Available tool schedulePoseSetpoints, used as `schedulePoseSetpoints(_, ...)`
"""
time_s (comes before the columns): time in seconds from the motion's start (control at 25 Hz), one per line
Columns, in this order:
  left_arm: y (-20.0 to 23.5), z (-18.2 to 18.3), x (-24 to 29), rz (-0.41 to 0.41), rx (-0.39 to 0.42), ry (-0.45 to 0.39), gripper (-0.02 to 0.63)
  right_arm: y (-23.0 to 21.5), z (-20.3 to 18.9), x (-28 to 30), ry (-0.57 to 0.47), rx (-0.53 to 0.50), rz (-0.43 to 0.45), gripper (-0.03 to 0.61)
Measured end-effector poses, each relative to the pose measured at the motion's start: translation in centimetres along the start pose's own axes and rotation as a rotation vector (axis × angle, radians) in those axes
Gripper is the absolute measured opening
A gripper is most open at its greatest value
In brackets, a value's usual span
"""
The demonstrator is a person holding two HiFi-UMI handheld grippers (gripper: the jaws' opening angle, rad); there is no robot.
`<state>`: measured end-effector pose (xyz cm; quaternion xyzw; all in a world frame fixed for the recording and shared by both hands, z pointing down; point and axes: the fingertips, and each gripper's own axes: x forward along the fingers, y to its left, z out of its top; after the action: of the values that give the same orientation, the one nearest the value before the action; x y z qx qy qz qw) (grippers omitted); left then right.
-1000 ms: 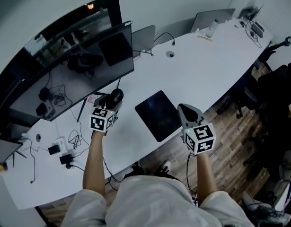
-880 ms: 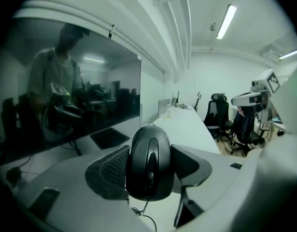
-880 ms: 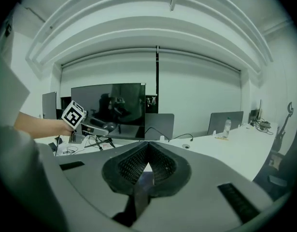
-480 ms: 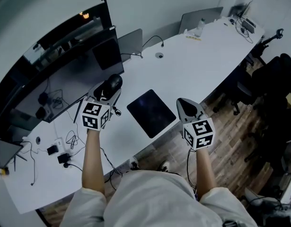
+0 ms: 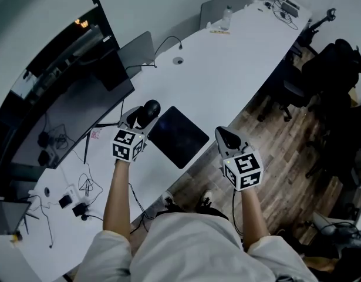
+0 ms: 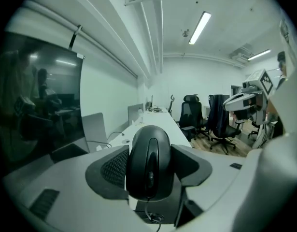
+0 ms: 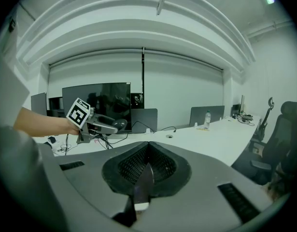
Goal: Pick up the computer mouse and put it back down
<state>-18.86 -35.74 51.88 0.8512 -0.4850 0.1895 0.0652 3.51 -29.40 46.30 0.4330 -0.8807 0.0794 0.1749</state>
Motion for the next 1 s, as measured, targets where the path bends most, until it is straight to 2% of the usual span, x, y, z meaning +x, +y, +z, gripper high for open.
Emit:
schedulePoseSetpoints(0.24,-3.5,-4.6,6.1,-0.154,0.060,0.081,0.281,-0.8,-3.2,-0.3,0.062,0.045,-0.051,0.015)
schedulePoseSetpoints(0.64,-12.6,-11.0,13.2,-0.482,0.290,0.312,0.281,-3.6,-8.1,-1.8,0.160,0.115,-0.143,0.015)
schedulePoseSetpoints(1.0,-18.1,-15.8,16.0,-0.644,0.474,0.465,0.281,-5.6,-10.7,-2.8,0.211,0.154,-0.191,0.015)
